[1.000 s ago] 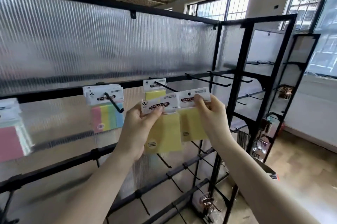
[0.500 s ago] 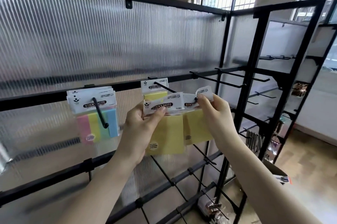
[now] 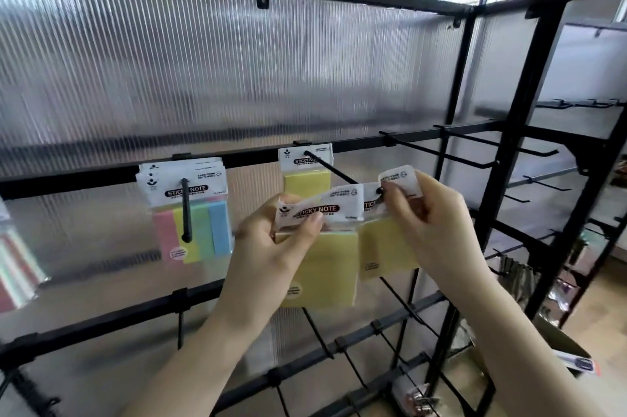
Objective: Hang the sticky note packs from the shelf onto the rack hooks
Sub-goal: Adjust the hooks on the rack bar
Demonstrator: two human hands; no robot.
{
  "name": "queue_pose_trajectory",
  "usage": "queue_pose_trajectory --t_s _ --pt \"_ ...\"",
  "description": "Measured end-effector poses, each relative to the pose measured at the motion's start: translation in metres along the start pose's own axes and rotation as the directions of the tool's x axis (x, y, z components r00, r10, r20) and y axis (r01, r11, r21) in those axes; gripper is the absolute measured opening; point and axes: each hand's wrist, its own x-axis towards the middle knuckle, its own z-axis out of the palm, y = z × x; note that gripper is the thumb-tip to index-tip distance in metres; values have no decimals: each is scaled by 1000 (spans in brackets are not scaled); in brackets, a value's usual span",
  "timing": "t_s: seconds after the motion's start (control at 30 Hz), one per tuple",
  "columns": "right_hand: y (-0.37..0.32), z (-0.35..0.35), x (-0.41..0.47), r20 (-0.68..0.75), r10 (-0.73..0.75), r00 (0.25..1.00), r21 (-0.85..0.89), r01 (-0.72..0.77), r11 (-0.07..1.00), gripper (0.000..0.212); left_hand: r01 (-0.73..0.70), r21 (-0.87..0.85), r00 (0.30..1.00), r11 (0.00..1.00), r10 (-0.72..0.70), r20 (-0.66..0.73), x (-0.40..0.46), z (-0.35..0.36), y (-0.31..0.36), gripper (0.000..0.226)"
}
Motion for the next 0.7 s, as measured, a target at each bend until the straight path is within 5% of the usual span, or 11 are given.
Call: queue_pose_trajectory --t_s 0.1,0.3,0.5,0.7 --pt "3 -5 3 3 -119 993 -73 119 990 27 4 19 1000 1000 -4 -14 -1 2 -1 23" --pt "23 2 13 172 2 985 114 -22 993 18 -14 96 992 995 25 -120 3 9 -3 24" --pt "46 27 29 196 27 980 326 -91 941 22 38 91 959 995 -11 -282 13 14 -20 21" --pt "69 59 53 189 135 973 345 -195 918 23 83 198 918 977 2 -396 33 12 -42 11"
